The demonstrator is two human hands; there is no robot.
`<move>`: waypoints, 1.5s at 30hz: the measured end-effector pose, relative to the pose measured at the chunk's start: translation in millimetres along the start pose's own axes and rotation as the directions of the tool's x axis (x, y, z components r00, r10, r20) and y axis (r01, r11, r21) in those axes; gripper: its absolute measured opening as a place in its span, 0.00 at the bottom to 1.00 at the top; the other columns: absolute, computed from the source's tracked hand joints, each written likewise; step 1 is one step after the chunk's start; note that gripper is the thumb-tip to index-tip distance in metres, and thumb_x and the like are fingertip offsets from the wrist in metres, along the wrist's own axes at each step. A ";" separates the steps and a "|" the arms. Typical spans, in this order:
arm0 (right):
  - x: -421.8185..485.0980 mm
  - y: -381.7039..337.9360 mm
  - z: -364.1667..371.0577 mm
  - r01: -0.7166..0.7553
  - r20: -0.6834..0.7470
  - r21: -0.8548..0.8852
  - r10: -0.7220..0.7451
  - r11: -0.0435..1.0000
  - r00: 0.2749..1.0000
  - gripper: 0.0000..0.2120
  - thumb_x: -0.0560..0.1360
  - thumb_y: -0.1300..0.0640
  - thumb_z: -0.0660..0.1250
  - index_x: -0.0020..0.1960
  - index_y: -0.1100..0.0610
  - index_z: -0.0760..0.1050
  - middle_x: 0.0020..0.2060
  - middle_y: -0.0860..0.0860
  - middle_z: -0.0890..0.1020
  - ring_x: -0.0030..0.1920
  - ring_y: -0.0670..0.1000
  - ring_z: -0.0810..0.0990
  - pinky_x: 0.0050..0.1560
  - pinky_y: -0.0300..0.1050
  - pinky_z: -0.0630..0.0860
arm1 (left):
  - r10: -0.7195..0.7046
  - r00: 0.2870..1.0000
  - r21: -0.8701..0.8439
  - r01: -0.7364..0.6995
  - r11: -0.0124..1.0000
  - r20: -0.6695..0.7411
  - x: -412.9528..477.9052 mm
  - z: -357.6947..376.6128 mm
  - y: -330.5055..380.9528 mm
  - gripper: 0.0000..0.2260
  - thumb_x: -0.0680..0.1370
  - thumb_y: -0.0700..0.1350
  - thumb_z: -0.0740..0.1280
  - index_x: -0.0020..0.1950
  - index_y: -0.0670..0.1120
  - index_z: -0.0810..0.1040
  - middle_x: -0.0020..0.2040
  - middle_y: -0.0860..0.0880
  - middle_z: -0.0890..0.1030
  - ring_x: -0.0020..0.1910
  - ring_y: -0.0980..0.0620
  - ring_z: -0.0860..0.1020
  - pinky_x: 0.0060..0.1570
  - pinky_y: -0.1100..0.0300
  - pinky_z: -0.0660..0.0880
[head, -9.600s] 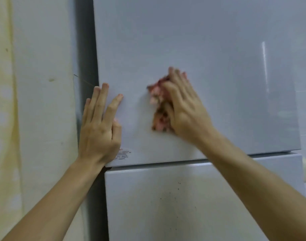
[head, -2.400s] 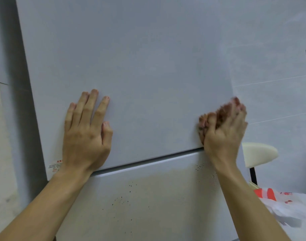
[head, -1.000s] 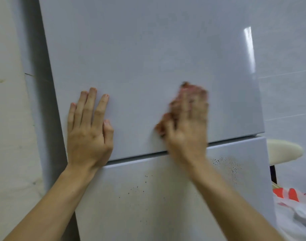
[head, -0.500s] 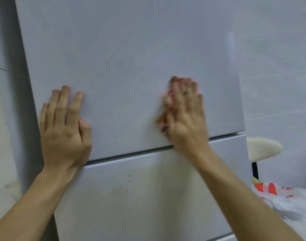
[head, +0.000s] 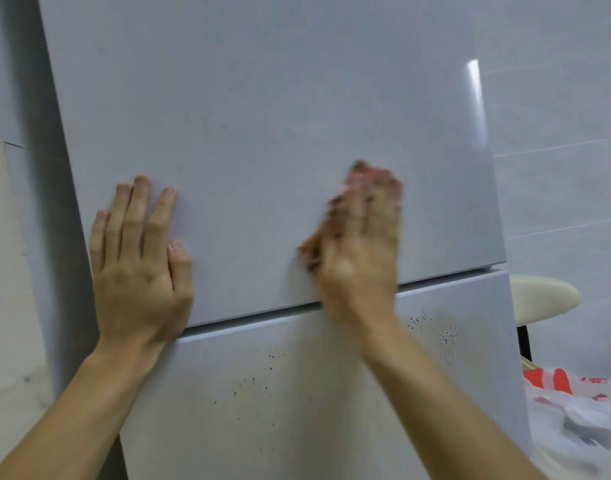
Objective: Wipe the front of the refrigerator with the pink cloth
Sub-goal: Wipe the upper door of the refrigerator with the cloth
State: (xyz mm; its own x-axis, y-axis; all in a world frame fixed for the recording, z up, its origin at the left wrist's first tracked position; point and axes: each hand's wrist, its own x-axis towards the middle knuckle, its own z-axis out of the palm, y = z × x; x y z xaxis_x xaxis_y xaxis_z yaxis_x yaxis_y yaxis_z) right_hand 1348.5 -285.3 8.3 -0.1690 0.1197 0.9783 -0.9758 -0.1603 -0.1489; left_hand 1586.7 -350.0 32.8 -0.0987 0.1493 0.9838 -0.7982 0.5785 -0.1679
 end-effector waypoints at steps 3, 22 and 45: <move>-28.0 -71.3 27.5 0.171 0.074 0.155 -0.184 0.973 0.980 0.28 0.83 0.60 0.63 0.79 0.71 0.61 0.80 0.68 0.60 0.83 0.70 0.52 0.82 0.67 0.53 | 0.024 1.000 -0.028 -0.023 0.999 0.018 0.4 -3.6 -4.5 0.27 0.82 0.41 0.55 0.82 0.42 0.64 0.83 0.42 0.62 0.84 0.44 0.57 0.83 0.43 0.52; 22.0 16.0 -9.0 -0.194 0.047 -0.006 0.194 0.981 0.980 0.31 0.87 0.48 0.50 0.86 0.59 0.48 0.85 0.59 0.47 0.85 0.59 0.42 0.84 0.58 0.41 | -0.150 0.984 -0.094 0.160 0.983 0.097 -17.3 -22.3 -39.7 0.26 0.84 0.46 0.52 0.84 0.44 0.60 0.86 0.46 0.54 0.85 0.48 0.51 0.83 0.58 0.48; -21.4 -142.8 19.9 0.045 0.283 0.615 -0.274 0.787 0.919 0.25 0.85 0.57 0.61 0.79 0.65 0.66 0.81 0.61 0.65 0.83 0.57 0.61 0.82 0.55 0.58 | -0.181 0.976 -0.429 0.217 0.877 0.122 -24.8 -55.6 -19.9 0.22 0.86 0.49 0.53 0.75 0.42 0.74 0.74 0.47 0.75 0.76 0.46 0.71 0.76 0.50 0.67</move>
State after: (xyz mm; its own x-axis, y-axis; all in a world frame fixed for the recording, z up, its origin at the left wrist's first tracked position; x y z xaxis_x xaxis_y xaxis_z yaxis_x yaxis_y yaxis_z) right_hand 1494.2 -284.5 11.5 0.1509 -0.1237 0.9808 -0.6905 -0.7232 0.0151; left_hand 1638.1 -320.6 8.2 -0.0243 -0.0571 0.9981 -0.4669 0.8835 0.0392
